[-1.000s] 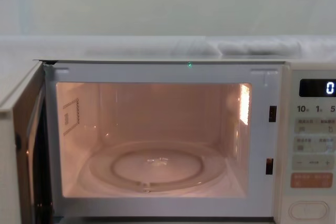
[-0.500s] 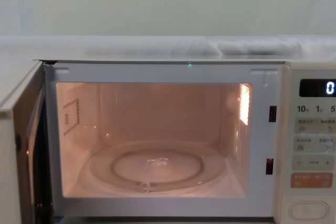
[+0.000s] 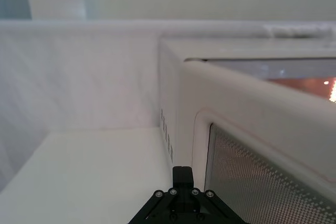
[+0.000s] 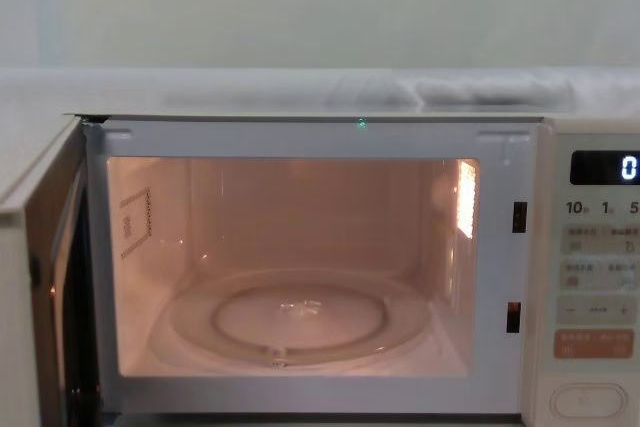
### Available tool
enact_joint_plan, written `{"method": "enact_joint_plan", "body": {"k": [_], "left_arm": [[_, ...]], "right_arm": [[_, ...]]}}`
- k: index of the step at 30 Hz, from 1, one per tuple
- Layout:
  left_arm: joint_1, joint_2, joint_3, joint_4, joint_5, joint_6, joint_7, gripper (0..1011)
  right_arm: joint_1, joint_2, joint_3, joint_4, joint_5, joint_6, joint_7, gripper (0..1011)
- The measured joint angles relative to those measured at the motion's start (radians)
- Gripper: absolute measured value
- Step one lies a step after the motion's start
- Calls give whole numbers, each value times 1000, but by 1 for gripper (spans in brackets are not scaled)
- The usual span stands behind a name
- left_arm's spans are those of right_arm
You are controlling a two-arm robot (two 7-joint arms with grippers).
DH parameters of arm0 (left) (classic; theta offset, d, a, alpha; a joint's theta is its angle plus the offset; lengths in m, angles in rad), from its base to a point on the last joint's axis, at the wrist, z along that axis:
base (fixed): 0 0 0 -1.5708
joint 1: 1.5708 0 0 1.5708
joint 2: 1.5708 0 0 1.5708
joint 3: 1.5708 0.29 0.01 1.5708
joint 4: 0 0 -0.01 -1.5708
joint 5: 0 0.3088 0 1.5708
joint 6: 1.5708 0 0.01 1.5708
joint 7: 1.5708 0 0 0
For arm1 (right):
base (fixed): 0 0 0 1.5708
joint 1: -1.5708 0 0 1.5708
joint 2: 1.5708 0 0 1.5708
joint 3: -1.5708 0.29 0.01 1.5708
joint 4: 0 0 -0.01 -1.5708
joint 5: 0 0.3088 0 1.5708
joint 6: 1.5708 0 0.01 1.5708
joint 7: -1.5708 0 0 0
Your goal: Press the button to open the microwave door with one hand; close the microwave door with the other hand.
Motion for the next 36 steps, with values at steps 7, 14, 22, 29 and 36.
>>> {"method": "enact_joint_plan", "body": {"k": [7,14,22,29,36], "left_arm": [[22,49,-38,-26,-5,-42,-68,0],[53,119,-78,-46,-69,-54,-166,0],[71,173,-125,-45,-221,-29,-279,0],[74,245,-139,-10,-380,4,-444,0],[59,290,-97,21,-406,-8,-516,0]], "right_arm": [[0,0,0,0,0,0,0,1002],[0,0,0,0,0,0,0,1002],[0,0,0,0,0,0,0,1002],[0,0,0,0,0,0,0,1002],[0,0,0,0,0,0,0,1002]]}}
